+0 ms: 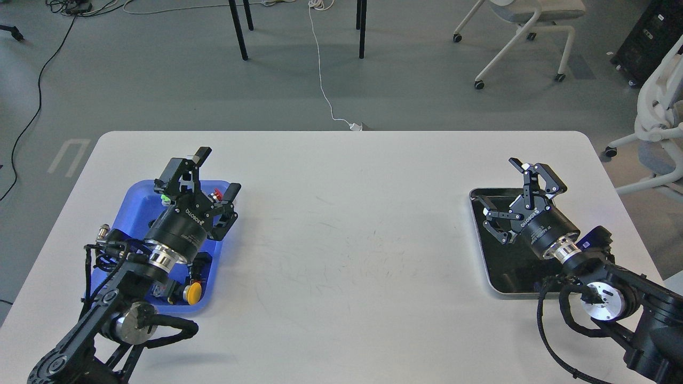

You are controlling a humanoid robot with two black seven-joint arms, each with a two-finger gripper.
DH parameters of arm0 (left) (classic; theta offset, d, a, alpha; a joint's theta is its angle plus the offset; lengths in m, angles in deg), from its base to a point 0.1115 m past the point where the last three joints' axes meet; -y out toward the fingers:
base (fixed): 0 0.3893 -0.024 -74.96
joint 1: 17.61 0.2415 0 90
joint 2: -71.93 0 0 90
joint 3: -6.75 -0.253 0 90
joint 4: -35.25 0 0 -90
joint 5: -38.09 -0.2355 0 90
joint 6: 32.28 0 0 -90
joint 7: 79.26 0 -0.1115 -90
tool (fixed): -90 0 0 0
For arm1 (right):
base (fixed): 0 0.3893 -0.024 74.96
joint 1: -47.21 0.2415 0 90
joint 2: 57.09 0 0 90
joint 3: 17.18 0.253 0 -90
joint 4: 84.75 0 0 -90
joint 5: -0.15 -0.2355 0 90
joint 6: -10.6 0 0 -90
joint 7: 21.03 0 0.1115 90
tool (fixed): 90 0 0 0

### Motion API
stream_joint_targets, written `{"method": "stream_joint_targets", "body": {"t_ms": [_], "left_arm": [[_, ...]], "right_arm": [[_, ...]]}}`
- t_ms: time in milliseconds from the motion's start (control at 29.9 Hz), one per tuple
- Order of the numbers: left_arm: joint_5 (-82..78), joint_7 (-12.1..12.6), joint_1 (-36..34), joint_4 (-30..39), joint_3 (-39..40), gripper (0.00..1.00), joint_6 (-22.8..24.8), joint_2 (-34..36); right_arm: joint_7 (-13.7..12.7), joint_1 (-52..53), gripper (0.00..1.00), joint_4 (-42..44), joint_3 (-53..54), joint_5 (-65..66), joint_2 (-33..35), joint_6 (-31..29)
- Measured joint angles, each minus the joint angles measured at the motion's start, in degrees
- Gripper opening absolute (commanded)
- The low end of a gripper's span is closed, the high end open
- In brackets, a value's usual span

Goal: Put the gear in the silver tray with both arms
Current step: 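Lower the left gripper into the blue tray toward a black gear, then grasp the small black gear in the blue tray with the left gripper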

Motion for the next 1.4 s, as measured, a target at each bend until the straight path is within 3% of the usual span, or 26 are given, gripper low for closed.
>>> {"method": "stream_joint_targets", "body": {"t_ms": [401, 602, 668, 836, 1036, 1270, 1404], "left_arm": [[1.60, 0.48, -0.67, -1.14, -0.38, 0.98, 0.66, 0.42], [1.89, 0.00, -2.84, -2.31, -2.50, 0.98, 1.13, 6.07], [1.90, -1.19, -3.24, -2.36, -3.89, 0.98, 1.23, 7.08], [-1.26, -6.87, -3.45, -1.11, -5.57, 0.98, 4.00, 11.12], [-21.24, -12.37, -4.14, 2.47, -6.55, 0.98, 7.18, 19.66], [-51.85, -13.04, -11.54, 1.14, -12.43, 0.97, 6.19, 34.61], [-64.87, -13.05, -17.01, -2.98, -19.95, 0.94, 2.29, 37.50]], "right_arm": [[0.00, 0.15, 0.99, -0.04, -0.20, -0.01, 0.05, -0.07], [0.00, 2.27, 0.99, -0.13, -2.13, 0.50, 0.26, -0.08], [0.00, 3.53, 0.99, -0.20, -3.25, 0.51, 0.26, -0.08], [0.00, 5.48, 0.99, -0.35, -4.32, 0.52, 0.51, -0.01], [0.00, 6.88, 0.99, -0.27, -5.39, 0.52, 0.95, 0.00], [0.00, 6.74, 0.99, 0.00, -6.05, 0.60, 0.95, 0.00], [0.00, 6.75, 0.99, 0.13, -6.07, 0.61, 0.81, 0.01]]}}
